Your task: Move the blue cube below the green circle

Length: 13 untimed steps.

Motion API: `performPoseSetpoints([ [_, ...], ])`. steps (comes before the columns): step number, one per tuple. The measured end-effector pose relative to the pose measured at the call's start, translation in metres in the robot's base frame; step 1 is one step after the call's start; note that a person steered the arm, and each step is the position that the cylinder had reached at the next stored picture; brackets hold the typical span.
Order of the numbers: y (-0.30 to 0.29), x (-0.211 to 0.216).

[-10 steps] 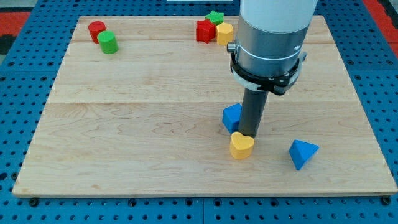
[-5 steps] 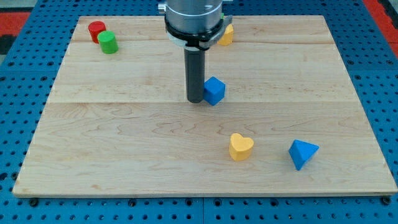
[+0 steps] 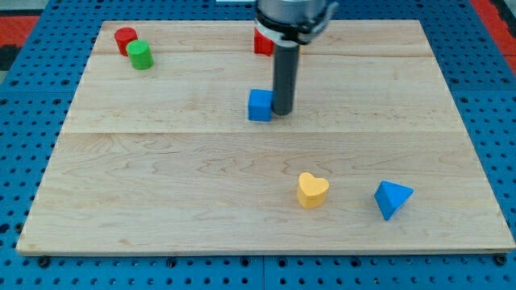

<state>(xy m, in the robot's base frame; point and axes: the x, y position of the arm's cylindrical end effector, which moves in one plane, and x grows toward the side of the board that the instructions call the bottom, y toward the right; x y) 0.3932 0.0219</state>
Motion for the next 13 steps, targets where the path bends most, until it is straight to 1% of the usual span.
performPoseSetpoints([
  [1,0.008,0.023],
  [2,0.001,0.013],
  [3,-0.039,-0.017],
  [4,-0.072,-0.017],
  [6,-0.067,-0.011],
  [7,-0.055,-0.004],
  [9,-0.062,0.005],
  [10,-0.082,0.002],
  [13,-0.202,-0.013],
])
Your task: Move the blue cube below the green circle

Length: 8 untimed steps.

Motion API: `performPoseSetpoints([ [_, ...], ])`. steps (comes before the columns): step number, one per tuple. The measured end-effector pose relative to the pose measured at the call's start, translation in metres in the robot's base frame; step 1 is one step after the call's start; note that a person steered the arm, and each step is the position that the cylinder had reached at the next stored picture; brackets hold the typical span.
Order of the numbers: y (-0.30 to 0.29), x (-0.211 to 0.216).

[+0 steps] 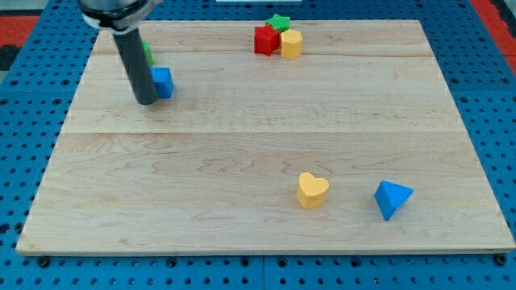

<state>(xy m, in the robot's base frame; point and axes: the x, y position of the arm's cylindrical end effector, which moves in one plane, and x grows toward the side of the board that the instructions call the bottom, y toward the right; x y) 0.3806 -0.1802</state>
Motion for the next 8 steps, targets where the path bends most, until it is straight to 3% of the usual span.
performPoseSetpoints([
  [3,0.048,0.024],
  [4,0.026,0.015],
  [7,0.069,-0.007],
  [8,0.041,-0.019],
])
